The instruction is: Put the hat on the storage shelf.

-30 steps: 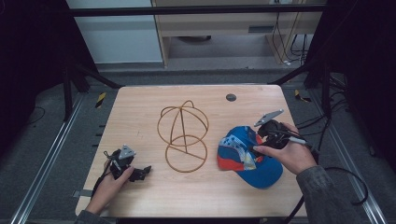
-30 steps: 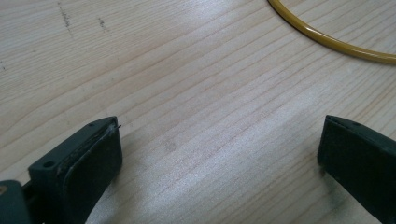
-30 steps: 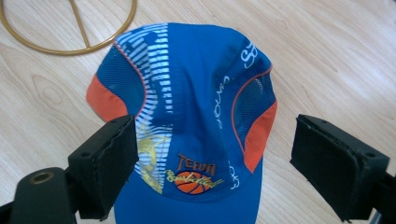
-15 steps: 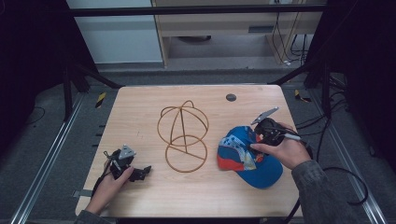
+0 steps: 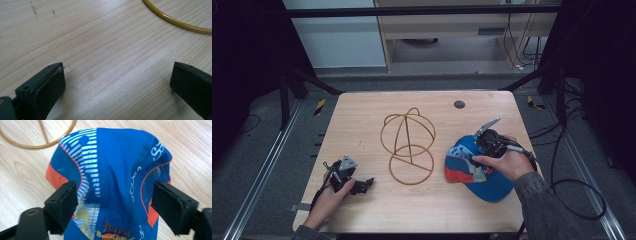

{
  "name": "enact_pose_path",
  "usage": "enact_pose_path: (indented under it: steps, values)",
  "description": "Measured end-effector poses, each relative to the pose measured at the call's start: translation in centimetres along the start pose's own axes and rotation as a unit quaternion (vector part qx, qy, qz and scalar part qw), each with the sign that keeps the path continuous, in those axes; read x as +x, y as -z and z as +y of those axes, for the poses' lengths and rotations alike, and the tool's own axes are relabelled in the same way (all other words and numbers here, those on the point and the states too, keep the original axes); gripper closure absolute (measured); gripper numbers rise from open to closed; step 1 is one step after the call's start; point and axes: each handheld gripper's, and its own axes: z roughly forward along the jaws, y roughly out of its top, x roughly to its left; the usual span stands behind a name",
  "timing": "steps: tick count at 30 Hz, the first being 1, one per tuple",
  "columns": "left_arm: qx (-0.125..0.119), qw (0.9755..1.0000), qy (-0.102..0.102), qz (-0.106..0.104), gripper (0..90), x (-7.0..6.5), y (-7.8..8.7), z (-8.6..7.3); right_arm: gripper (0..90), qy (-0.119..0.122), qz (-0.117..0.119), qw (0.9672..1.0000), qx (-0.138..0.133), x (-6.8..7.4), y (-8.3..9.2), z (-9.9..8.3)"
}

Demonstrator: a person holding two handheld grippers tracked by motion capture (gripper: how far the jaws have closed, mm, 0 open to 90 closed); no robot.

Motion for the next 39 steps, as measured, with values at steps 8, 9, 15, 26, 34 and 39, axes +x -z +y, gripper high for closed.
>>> enact_pose_path:
  steps: [8, 9, 15, 26, 34, 39]
  values:
    - [0.0, 1.0, 0.0, 0.0, 0.0, 0.0, 0.0, 0.0, 38.2, -0.01, 0.017, 0.9998, 0.007, -0.5, -0.8, -0.1]
    - [0.0, 1.0, 0.0, 0.0, 0.0, 0.0, 0.0, 0.0, 41.1, -0.011, 0.02, 0.9997, 0.007, -0.6, -0.8, -0.1]
    - [0.0, 1.0, 0.0, 0.0, 0.0, 0.0, 0.0, 0.0, 60.6, -0.006, 0.037, 0.9992, 0.013, -0.9, -1.4, -0.3]
    - [0.0, 1.0, 0.0, 0.0, 0.0, 0.0, 0.0, 0.0, 86.2, -0.001, 0.047, 0.9988, 0.017, -1.2, -1.6, -0.7]
    - [0.0, 1.0, -0.001, 0.0, 0.0, 0.0, 0.0, 0.0, 87.0, -0.003, 0.046, 0.9989, -0.007, -1.7, 0.6, -0.8]
    - [-0.001, 1.0, -0.001, -0.001, 0.0, -0.1, 0.0, 0.0, 87.0, -0.003, 0.041, 0.999, -0.017, -2.0, 2.1, -0.5]
